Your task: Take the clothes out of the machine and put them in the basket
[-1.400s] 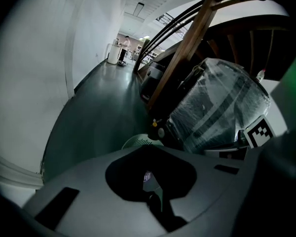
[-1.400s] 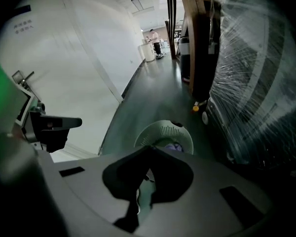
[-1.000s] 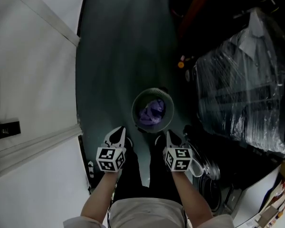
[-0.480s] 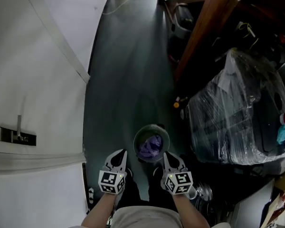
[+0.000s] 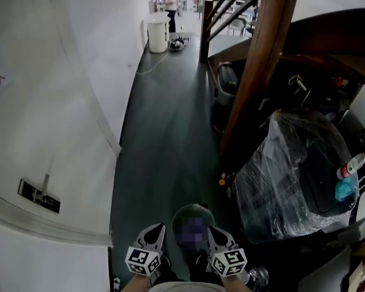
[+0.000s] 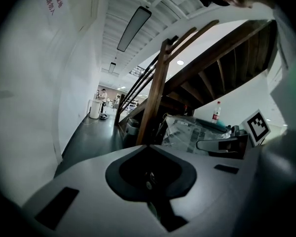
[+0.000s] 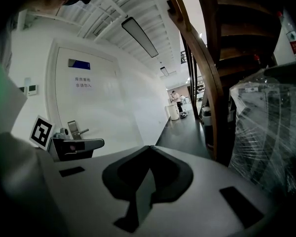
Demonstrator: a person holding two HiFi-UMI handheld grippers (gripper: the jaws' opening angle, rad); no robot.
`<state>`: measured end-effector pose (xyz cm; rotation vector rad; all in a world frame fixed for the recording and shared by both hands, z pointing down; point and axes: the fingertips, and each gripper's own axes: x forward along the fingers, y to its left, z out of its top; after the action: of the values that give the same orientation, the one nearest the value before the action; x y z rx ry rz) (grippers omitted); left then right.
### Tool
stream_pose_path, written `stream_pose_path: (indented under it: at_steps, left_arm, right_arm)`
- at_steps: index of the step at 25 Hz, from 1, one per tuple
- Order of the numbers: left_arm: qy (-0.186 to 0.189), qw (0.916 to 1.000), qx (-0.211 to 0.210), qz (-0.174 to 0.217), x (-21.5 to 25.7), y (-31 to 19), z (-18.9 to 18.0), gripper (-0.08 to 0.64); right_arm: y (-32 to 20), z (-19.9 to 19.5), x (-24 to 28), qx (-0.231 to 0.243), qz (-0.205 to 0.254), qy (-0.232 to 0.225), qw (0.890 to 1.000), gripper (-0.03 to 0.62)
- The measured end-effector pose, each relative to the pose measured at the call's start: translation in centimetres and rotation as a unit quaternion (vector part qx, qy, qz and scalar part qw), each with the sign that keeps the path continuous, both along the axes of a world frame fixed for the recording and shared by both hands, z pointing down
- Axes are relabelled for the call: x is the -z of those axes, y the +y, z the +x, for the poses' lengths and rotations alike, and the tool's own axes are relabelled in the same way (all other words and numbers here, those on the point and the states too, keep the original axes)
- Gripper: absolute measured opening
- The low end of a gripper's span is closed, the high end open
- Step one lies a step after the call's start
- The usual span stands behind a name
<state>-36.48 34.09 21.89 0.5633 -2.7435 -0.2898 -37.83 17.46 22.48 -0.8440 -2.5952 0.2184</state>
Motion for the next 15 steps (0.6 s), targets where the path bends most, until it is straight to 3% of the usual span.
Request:
stream_pose_path:
  at_steps: [3, 7, 15]
  left_arm:
    - [-0.025, 0.9996, -0.008, 0.004, 2.7, -0.4, 0.7, 0.021]
    - [-0.069, 0.9968, -0.012, -0.037, 5.6, -0.5, 0.7, 0.021]
    - [-0.093, 0.9945, -0.017, -0.046, 9.9, -1.1, 0.3, 0.021]
  right_arm:
    - [0.2, 0.4, 2.3, 0.013, -0.001, -0.018, 1.0, 0.008]
    - [0.4, 0.4, 5.1, 0.016, -0.009, -0.044, 0.999, 0.008]
    - [0.7, 0.3, 9.5, 0.011, -0.034, -0.071, 0.997, 0.008]
